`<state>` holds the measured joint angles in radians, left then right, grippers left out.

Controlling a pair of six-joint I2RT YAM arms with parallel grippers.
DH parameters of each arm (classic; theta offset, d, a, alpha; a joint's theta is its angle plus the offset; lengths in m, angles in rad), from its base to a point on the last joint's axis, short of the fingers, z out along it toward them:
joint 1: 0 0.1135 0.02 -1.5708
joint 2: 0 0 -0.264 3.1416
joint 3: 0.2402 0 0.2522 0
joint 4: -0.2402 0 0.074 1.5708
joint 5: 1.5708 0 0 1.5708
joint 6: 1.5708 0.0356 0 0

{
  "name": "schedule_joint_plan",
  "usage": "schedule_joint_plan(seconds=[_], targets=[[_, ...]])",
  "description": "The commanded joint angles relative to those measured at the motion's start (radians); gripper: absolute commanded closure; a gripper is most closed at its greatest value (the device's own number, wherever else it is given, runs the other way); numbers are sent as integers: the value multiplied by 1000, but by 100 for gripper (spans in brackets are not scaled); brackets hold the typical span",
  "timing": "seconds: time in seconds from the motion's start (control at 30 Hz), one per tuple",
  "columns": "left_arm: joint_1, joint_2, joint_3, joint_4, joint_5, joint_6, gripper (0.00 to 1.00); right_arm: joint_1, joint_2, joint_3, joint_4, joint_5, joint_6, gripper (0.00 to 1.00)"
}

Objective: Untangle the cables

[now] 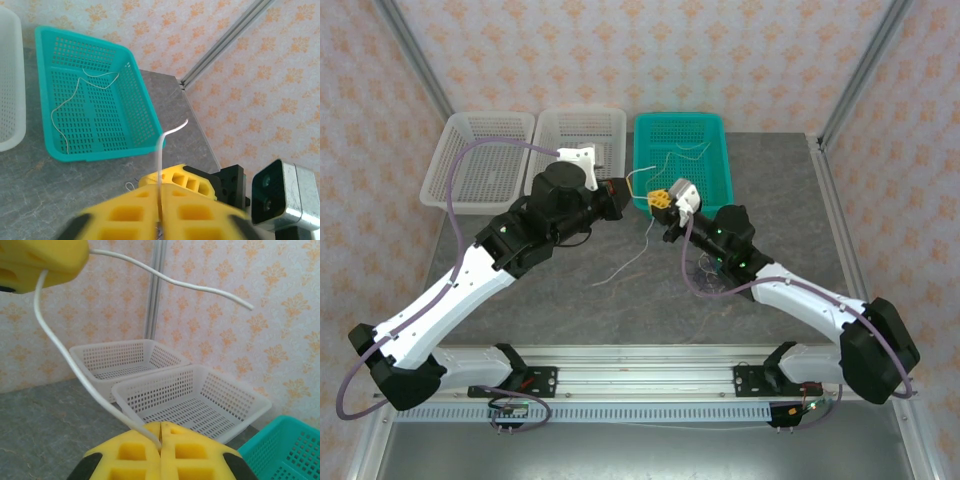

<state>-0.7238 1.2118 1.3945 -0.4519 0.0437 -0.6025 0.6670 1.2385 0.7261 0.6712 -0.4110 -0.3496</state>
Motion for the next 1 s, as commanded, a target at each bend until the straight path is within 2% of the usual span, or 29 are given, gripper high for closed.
schedule_joint_plan(seconds=[0.0, 0.1, 0.17, 0.3, 0.43, 0.57, 0.8, 0.97], targets=[[6, -35, -9, 36, -14, 30, 62, 4, -50, 11, -19, 46, 77, 100], [6, -61, -44, 77, 20, 52, 37, 4, -89, 79, -121, 114, 108, 100], [6, -82, -67, 101, 55, 63, 30, -1, -93, 128, -155, 149, 134, 100], [6, -116, -96, 100, 115, 127, 27, -20, -62, 259, -223, 199, 219, 100], [4, -154, -124, 75, 192, 175, 27, -43, 9, 423, -318, 333, 245, 100], [5, -216, -167, -9, 201, 240, 22, -94, 106, 554, -360, 429, 243, 100], [5, -342, -212, -185, 92, 331, 6, -124, 310, 696, -362, 585, 60, 100], [5, -388, -217, -280, -93, 347, 5, -155, 464, 708, -317, 641, -50, 100]])
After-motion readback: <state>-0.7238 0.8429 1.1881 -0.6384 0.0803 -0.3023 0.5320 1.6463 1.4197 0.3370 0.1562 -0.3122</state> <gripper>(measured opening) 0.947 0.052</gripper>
